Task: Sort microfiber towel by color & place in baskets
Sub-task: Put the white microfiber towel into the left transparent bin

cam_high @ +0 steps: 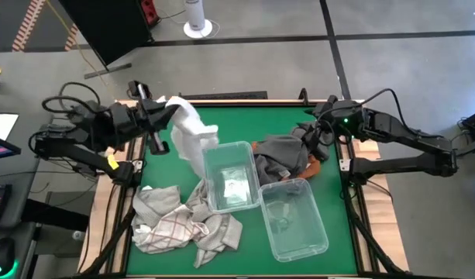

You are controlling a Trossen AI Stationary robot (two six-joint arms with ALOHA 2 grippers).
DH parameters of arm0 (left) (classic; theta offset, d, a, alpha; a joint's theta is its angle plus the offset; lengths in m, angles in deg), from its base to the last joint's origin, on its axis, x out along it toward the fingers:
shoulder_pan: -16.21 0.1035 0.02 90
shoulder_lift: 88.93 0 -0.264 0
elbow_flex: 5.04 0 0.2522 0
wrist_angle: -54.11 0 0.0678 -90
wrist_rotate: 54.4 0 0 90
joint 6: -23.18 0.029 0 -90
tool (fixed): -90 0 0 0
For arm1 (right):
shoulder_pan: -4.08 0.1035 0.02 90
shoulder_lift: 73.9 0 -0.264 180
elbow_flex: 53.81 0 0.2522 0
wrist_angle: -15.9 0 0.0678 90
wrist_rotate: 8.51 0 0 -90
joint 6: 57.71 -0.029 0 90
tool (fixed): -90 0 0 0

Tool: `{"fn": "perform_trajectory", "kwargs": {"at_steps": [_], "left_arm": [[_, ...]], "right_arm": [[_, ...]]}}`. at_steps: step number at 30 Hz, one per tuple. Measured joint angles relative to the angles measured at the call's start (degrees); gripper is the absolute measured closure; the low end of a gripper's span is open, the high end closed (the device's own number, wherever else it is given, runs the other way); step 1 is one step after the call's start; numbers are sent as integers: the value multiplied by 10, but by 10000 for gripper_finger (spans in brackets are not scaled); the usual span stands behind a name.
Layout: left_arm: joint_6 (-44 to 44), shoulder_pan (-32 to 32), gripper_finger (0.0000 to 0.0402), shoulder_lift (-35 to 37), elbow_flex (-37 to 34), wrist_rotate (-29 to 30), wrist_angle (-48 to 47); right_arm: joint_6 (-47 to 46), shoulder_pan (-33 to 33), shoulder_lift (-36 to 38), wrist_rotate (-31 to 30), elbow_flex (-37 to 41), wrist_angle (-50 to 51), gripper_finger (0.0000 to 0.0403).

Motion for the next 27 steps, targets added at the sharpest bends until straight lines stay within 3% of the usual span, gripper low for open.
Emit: {"fn": "perform_trajectory", "kwargs": {"at_steps": [5, 11, 14, 20, 27], "left_arm": [[-63, 33, 401, -46, 73, -125, 20], [-100, 57, 401, -131, 144, -141, 7], [-121, 73, 401, -168, 162, -181, -28], [-153, 88, 401, -193, 118, -200, -112], [-210, 87, 401, -198, 9, -208, -92]], "right_arm": [[-4, 0, -5, -1, 4, -3, 120], [2, -6, -3, -15, 5, -5, 120], [2, -16, -2, -16, 5, -1, 120], [2, -31, 12, -16, 5, 34, 120], [-14, -34, 42, -16, 5, 62, 120]]}}
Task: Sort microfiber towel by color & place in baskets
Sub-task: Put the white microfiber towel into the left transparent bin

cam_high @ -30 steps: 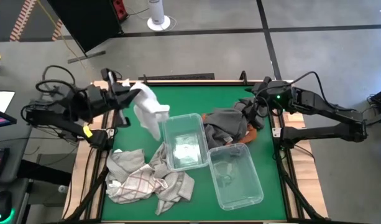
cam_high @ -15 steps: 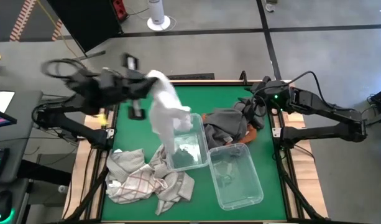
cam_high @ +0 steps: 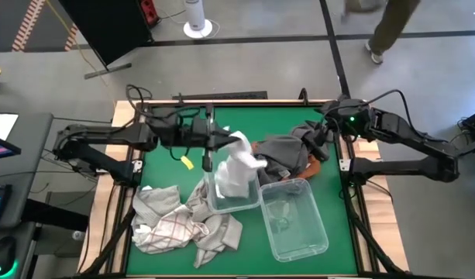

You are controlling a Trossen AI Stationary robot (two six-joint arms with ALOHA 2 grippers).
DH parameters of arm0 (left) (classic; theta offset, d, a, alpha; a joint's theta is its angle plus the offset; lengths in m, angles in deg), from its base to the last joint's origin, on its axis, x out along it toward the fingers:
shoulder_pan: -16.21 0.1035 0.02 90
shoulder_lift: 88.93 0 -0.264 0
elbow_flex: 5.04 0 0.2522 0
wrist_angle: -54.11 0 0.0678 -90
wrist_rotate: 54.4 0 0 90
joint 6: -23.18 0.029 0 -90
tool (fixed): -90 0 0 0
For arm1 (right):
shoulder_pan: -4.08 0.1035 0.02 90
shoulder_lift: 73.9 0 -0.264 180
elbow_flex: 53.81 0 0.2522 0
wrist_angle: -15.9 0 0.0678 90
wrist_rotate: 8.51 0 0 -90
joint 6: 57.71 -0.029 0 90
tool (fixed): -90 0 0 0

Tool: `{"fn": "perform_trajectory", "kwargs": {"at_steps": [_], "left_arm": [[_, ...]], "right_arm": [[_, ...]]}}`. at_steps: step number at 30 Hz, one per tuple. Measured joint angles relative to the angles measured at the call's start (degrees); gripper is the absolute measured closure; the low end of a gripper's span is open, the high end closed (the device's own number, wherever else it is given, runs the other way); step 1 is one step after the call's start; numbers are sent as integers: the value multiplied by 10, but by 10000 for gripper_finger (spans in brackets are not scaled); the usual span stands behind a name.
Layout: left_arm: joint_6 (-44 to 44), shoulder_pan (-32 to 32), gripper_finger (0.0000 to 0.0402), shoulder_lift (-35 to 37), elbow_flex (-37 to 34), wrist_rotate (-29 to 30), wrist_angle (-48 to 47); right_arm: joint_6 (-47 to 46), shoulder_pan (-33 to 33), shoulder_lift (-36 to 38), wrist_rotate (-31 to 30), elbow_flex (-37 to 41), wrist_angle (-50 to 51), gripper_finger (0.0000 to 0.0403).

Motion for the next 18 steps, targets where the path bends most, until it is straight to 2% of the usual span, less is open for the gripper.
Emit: {"fn": "perform_trajectory", "kwargs": {"at_steps": [4, 9, 18], "left_arm": [[-64, 0, 401, 8, -38, 0, -109], [-154, -2, 401, 8, -39, 0, -278], [-223, -13, 390, -73, -39, -30, -381]], "right_arm": [[-10, 1, 13, 0, 0, 19, 120], [-15, 1, 15, 0, 0, 24, 120], [-23, 20, -19, 2, 0, 8, 120]]}}
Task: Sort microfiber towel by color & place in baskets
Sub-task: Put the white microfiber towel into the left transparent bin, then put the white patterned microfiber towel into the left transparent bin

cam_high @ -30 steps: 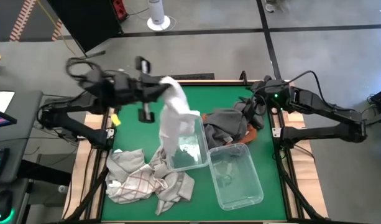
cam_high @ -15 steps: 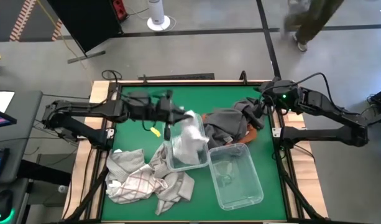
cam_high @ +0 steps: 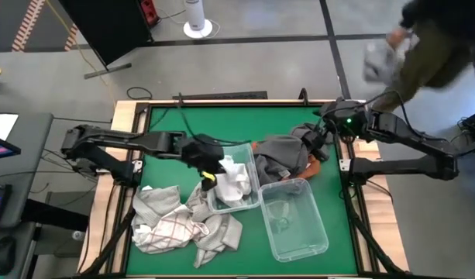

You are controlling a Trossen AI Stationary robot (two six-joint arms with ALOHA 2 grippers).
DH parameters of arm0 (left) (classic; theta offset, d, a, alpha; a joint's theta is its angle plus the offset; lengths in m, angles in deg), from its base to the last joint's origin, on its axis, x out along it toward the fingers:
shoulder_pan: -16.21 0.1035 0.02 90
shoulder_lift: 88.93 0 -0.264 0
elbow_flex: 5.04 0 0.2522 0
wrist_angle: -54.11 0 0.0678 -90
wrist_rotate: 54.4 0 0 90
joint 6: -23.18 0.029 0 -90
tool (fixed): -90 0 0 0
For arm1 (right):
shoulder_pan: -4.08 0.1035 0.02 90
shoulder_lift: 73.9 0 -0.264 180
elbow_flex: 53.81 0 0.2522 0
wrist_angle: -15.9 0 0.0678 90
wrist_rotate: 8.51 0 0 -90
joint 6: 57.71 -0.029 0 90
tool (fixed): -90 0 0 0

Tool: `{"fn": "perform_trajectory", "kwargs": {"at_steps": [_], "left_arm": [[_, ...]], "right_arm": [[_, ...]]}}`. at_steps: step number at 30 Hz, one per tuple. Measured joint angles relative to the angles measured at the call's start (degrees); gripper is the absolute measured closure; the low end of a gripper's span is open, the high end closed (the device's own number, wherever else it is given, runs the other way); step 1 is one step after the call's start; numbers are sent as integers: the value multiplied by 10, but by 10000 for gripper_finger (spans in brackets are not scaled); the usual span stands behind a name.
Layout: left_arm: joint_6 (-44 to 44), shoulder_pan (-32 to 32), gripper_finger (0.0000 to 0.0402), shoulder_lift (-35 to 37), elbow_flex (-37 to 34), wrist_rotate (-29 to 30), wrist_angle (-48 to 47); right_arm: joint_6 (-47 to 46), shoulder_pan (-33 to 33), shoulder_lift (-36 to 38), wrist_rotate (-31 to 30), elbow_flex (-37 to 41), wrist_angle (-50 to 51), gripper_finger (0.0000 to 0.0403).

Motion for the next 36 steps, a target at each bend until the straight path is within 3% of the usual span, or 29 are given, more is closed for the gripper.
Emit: {"fn": "perform_trajectory", "kwargs": {"at_steps": [8, 15, 18, 25, 29, 36], "left_arm": [[18, 0, 310, -91, 28, -1, -41], [58, -1, 206, -152, 152, 0, -177], [83, -7, 179, -166, 219, 10, -244], [119, -43, 171, -139, 302, 109, -326], [80, -71, 171, -107, 313, 91, -381], [-71, -175, 171, -101, 312, 88, -509]], "right_arm": [[-7, 43, -28, 1, 0, -14, 120], [-7, 67, -32, 1, 0, -32, 120], [-7, 71, -32, 1, 0, -33, 120], [-11, 72, -32, 0, 1, -34, 120], [-25, 79, -26, -1, 29, -58, 120], [-40, 110, -14, -34, 88, -133, 120]]}}
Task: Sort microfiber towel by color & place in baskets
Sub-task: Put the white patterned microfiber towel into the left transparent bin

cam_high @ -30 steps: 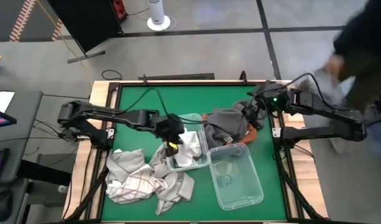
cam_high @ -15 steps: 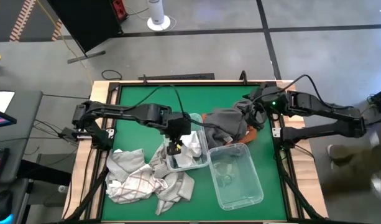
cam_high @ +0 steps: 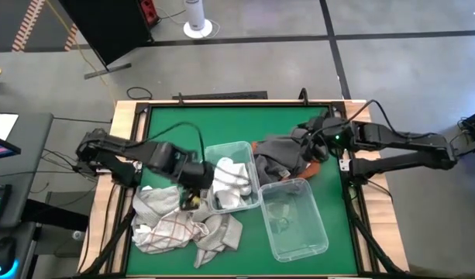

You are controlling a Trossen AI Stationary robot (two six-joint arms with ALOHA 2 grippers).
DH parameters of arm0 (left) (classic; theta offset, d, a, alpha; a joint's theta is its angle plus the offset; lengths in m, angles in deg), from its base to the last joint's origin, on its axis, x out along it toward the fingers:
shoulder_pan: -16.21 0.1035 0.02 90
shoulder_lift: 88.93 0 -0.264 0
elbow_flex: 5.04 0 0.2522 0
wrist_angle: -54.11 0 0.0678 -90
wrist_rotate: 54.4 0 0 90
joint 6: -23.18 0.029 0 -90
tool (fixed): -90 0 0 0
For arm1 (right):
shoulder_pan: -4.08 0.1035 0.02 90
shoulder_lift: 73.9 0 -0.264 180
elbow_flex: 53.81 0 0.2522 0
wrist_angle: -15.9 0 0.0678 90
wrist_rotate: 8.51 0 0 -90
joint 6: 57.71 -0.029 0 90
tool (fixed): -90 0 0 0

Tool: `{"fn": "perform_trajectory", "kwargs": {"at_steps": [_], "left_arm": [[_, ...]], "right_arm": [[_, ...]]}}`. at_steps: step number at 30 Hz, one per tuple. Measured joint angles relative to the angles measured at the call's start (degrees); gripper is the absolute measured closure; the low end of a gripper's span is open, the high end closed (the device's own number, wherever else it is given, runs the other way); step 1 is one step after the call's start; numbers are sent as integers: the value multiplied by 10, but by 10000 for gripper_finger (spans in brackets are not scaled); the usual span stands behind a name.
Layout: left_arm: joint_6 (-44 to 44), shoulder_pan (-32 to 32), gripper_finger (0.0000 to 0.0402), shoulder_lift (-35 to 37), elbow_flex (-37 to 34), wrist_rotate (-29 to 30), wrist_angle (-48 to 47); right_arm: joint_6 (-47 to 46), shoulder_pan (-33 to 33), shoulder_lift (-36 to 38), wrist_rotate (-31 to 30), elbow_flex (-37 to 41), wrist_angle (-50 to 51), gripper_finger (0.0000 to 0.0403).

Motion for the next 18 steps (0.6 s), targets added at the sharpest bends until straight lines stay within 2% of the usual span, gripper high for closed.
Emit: {"fn": "perform_trajectory", "kwargs": {"at_steps": [6, 12, 18], "left_arm": [[-79, -93, 171, -6, -41, 33, -27], [-148, -143, 171, -7, -129, 45, 9], [-174, -149, 171, -7, -195, 46, 67]], "right_arm": [[0, 39, 10, -82, 25, -73, 120], [34, 53, 19, -88, 24, -126, 120], [57, 54, 17, -88, 24, -141, 120]]}}
